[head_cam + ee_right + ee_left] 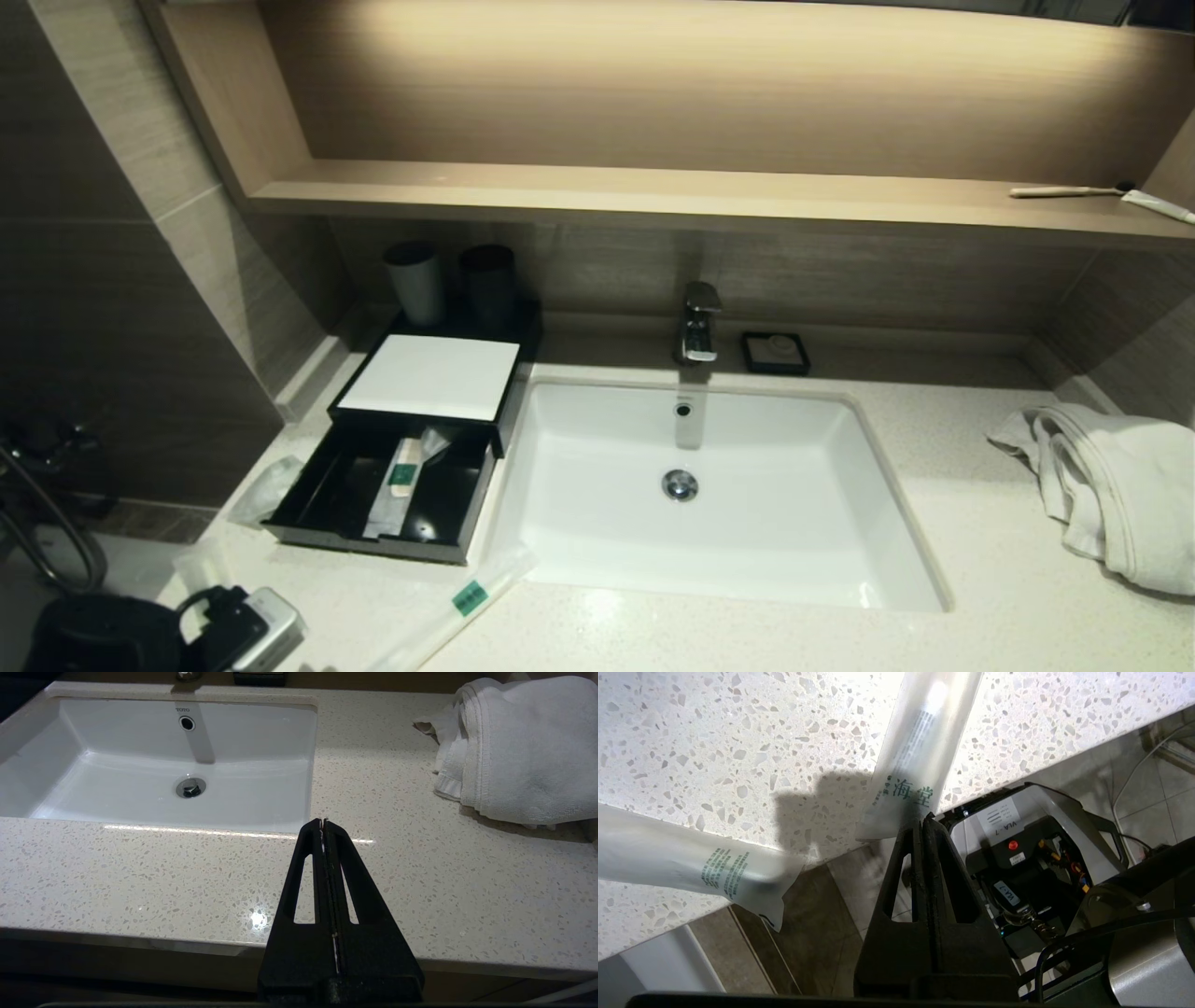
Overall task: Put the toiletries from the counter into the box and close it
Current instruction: Pick up the bathroom toiletry
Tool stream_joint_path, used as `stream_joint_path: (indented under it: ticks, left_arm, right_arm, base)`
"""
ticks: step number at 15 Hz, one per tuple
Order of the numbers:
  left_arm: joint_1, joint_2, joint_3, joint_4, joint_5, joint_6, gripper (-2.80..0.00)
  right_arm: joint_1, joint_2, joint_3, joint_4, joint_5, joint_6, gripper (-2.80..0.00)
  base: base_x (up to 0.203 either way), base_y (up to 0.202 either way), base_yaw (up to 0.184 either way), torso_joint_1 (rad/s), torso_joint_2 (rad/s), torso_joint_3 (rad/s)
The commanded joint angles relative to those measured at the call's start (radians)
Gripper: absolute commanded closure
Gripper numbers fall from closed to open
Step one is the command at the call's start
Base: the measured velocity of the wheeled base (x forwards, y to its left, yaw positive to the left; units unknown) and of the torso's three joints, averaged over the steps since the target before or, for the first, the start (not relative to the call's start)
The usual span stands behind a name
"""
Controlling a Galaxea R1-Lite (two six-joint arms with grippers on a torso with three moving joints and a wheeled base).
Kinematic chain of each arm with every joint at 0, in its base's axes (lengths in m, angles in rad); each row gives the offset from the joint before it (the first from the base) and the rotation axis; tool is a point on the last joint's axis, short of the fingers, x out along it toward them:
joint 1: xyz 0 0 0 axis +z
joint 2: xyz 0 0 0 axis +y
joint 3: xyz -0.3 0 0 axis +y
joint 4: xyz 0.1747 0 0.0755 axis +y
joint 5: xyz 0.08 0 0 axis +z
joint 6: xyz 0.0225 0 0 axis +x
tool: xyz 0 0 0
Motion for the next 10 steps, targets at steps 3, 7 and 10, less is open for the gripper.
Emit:
stream_joint_path:
  ticks: [3, 7, 10]
  left_arm:
    - [0.000, 0.012, 0.001, -0.004, -0.002, -0.007, -2.80]
    - [0.000, 0.030, 0.001, 0.011, -0.004, -0.007, -2.80]
    - [0.000, 0.112, -0.010, -0.012, -0.007, 0.000, -2.80]
  right_arm:
    - [0.000, 0.000, 0.000, 0.000, 0.001, 0.000, 0.00]
    - [0.000, 0.000, 0.000, 0.000, 0.001, 0.000, 0.00]
    - [0.000, 0.000, 0.000, 0.000, 0.001, 0.000, 0.00]
  base:
    - [0.000, 0.000, 0.000, 0.000, 0.00, 0.000]
    - [0.000, 0.000, 0.000, 0.000, 0.00, 0.000]
    - [0.000, 0.000, 0.000, 0.000, 0.00, 0.000]
